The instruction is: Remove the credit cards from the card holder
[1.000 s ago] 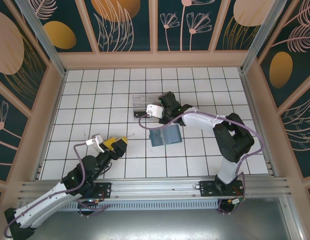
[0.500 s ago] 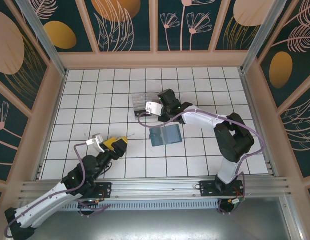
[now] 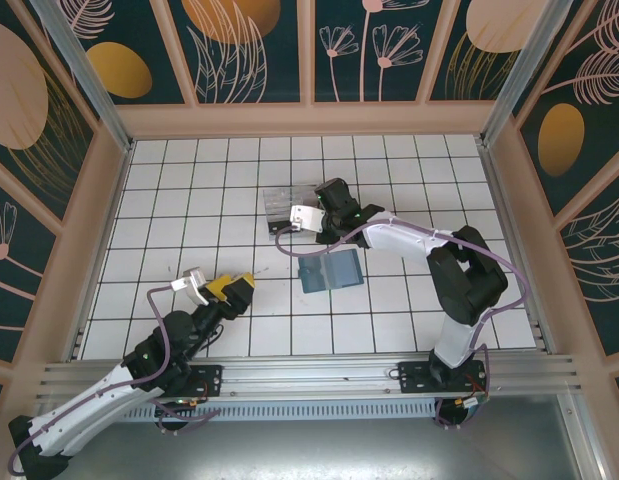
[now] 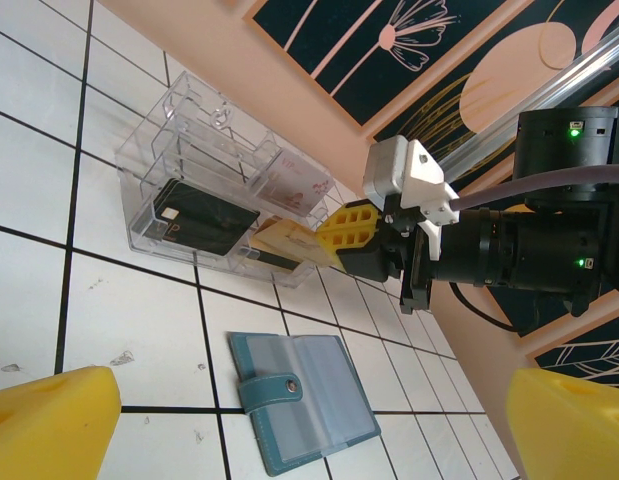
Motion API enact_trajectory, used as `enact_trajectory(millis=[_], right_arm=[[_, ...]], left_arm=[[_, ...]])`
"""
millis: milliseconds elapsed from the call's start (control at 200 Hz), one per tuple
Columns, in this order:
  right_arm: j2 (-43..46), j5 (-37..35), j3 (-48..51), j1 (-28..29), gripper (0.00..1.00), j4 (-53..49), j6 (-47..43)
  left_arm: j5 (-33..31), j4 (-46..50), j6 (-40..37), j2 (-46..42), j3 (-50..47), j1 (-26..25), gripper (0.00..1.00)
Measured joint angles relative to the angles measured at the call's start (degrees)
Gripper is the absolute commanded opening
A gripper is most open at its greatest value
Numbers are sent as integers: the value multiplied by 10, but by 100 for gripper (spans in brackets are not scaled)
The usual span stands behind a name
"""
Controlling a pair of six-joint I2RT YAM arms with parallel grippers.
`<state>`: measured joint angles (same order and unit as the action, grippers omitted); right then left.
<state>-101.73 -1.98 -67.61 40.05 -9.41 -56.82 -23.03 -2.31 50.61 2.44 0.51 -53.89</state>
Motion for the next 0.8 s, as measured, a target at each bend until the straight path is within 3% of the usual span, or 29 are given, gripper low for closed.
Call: enact_trajectory(millis=[801], right_arm=[[-4, 2, 10, -4, 1, 16, -59]], left_arm=[[0, 0, 0, 0, 0, 0, 99]])
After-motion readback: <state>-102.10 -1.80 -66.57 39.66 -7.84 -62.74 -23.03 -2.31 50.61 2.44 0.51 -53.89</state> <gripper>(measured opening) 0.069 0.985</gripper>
